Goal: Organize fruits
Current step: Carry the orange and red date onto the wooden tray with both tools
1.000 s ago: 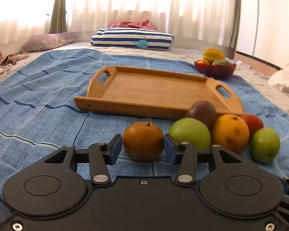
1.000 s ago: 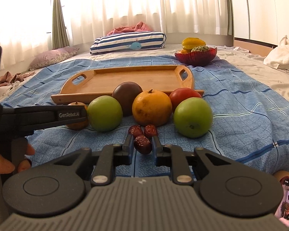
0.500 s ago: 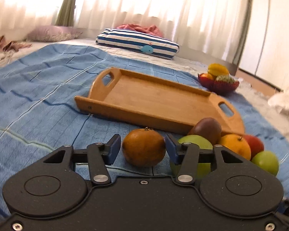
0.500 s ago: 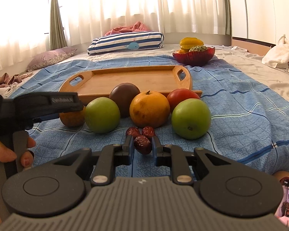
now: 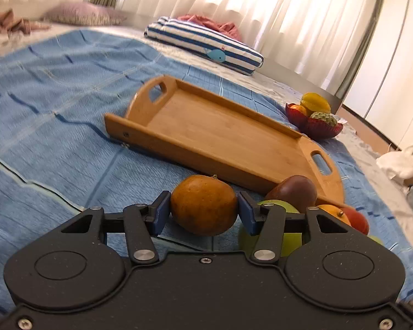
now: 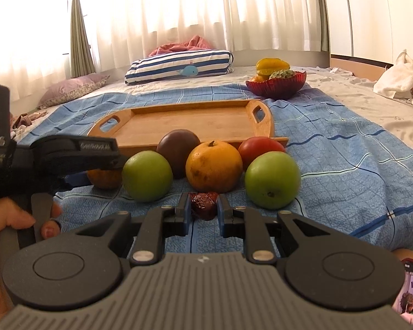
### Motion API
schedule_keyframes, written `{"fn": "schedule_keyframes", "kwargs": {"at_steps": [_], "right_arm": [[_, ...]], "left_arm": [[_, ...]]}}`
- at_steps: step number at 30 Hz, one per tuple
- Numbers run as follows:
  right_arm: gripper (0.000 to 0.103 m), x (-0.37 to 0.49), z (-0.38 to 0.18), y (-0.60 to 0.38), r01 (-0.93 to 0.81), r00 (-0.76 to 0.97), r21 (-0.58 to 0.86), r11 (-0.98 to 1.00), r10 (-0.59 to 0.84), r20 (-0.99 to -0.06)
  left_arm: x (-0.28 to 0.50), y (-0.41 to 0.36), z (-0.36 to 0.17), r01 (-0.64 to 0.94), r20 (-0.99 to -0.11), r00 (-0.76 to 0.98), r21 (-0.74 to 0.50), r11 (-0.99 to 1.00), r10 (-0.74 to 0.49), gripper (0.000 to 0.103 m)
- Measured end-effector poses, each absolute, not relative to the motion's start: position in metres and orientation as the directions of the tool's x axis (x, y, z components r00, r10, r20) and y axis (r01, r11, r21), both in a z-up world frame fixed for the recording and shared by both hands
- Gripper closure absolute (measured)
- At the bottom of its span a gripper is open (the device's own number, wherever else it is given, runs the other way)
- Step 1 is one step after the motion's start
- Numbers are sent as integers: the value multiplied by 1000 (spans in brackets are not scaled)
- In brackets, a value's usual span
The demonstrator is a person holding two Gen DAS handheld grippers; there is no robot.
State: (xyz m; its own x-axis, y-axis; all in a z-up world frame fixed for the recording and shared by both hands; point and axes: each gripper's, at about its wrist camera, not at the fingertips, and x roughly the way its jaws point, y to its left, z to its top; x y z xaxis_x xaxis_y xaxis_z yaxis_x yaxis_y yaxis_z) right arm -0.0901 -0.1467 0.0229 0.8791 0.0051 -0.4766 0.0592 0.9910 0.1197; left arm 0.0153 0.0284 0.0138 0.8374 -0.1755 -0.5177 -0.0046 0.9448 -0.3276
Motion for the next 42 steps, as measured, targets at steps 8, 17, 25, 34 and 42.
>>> {"fn": "schedule_keyframes", "kwargs": {"at_steps": [8,17,25,34,42], "right_arm": [[79,-83,42,-162,60,899,172,983,21,-438],[79,-58,80,-178,39,927,227,973,50,-373],[79,-22,103,-187,59,944,224,973,19,-330],[79,28,111,-206,14,917,279,960,99,-387],[79,81,91,-232,19,845,378,926,188,-501]], "left_arm": [[-1,35,41,12,-467,873,-272,962,-143,53],[-1,37,77,31,-450,883,-226,974,-133,53],[27,32,94,52,-467,872,-209,977,-146,53],[62,26,108,68,-485,862,-185,980,-151,53],[104,24,100,73,-538,820,-242,967,-196,53]]}}
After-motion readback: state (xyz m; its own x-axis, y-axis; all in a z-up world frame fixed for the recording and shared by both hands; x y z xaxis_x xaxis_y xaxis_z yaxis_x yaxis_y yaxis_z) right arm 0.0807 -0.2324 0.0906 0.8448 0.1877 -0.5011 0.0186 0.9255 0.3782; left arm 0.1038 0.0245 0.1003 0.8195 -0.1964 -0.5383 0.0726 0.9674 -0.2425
